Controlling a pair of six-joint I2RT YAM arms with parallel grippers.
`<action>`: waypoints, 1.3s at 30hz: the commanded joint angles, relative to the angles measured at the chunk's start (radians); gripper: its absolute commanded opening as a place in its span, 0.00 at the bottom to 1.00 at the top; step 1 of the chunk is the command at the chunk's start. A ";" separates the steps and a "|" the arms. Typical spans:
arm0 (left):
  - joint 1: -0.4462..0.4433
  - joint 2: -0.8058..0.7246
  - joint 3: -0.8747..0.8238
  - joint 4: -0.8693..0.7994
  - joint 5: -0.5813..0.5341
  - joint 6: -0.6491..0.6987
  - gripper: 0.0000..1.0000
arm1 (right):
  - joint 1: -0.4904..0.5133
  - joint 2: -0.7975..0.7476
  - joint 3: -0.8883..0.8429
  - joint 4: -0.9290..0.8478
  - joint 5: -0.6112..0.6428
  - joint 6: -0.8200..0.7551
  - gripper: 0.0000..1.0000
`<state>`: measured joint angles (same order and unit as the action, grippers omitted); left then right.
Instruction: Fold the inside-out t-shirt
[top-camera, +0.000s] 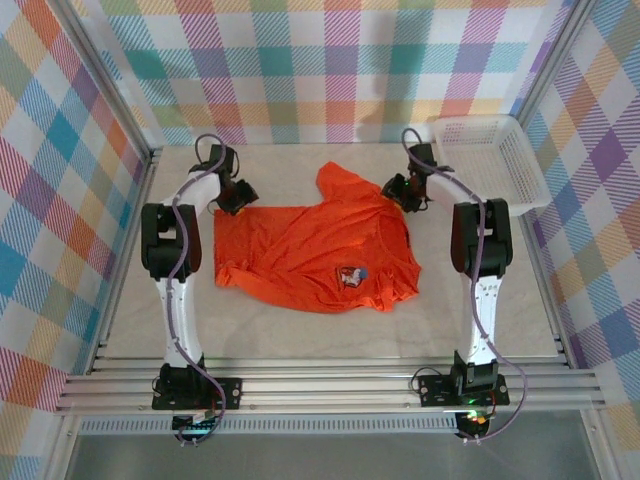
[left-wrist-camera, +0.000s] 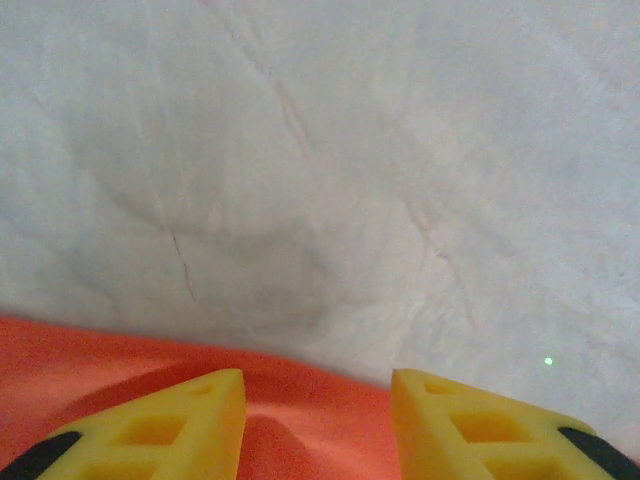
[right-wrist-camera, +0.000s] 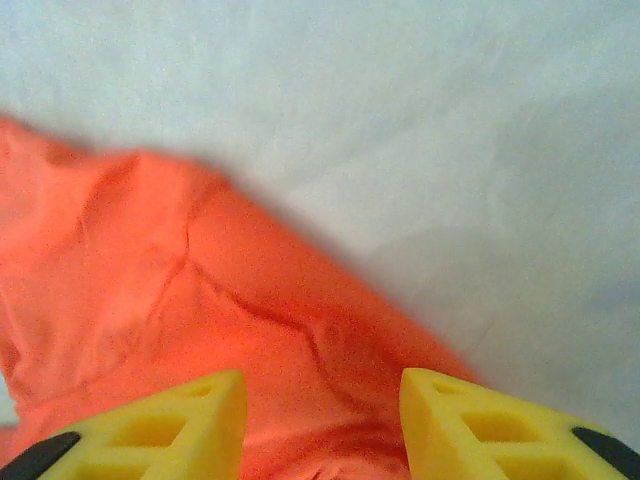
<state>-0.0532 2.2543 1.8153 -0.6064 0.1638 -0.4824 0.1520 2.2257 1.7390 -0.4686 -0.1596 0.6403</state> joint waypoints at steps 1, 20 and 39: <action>0.023 -0.097 0.050 -0.100 -0.087 0.057 0.44 | 0.017 -0.040 0.065 -0.111 0.014 -0.074 0.45; 0.024 -0.218 -0.326 0.036 0.149 0.018 0.41 | 0.219 -0.131 -0.135 -0.040 -0.106 -0.047 0.51; 0.003 0.333 0.405 -0.159 0.172 -0.027 0.31 | 0.066 0.305 0.480 -0.292 -0.068 -0.112 0.54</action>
<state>-0.0380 2.4722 2.0933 -0.6357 0.3588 -0.5236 0.2234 2.4611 2.0892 -0.6407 -0.2546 0.5816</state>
